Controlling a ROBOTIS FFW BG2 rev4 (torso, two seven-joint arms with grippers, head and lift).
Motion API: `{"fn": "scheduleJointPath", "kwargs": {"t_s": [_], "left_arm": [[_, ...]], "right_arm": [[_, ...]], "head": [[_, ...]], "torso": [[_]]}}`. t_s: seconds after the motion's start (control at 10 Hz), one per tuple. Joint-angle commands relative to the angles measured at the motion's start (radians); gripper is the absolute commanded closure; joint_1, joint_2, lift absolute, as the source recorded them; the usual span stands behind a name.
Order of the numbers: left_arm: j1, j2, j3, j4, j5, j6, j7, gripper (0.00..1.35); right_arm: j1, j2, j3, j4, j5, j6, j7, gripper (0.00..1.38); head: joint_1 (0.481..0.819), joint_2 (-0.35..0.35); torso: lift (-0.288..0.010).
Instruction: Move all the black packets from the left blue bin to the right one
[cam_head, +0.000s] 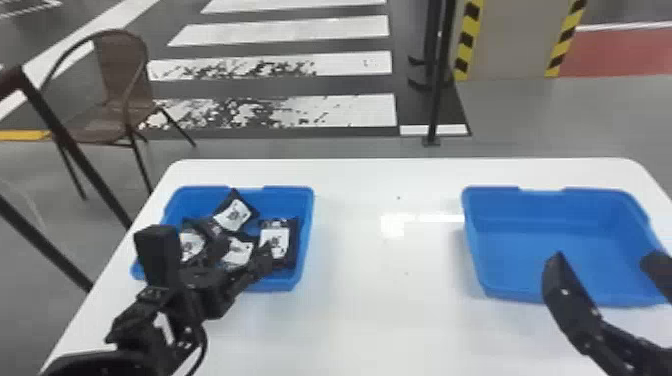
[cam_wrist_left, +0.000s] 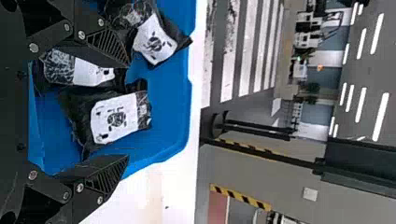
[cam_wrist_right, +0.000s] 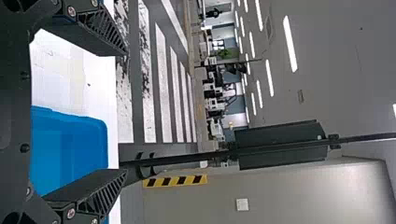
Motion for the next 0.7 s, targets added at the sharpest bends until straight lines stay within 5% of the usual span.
{"fn": "scheduleJointPath", "kwargs": {"t_s": [0.0,0.6], "left_arm": [[-0.055,0.008,-0.012,0.045,-0.027,0.045,0.000,0.37],[-0.261,0.060,-0.090,0.177,-0.027,0.263,0.006,0.37]], "right_arm": [[0.000,0.000,0.000,0.004,-0.006,0.000,0.002,0.13],[-0.010,0.000,0.002,0.016,-0.010,0.000,0.009,0.13]], "head": [[0.695,0.100],[0.695,0.071]], "torso": [[-0.140],[-0.140]]}}
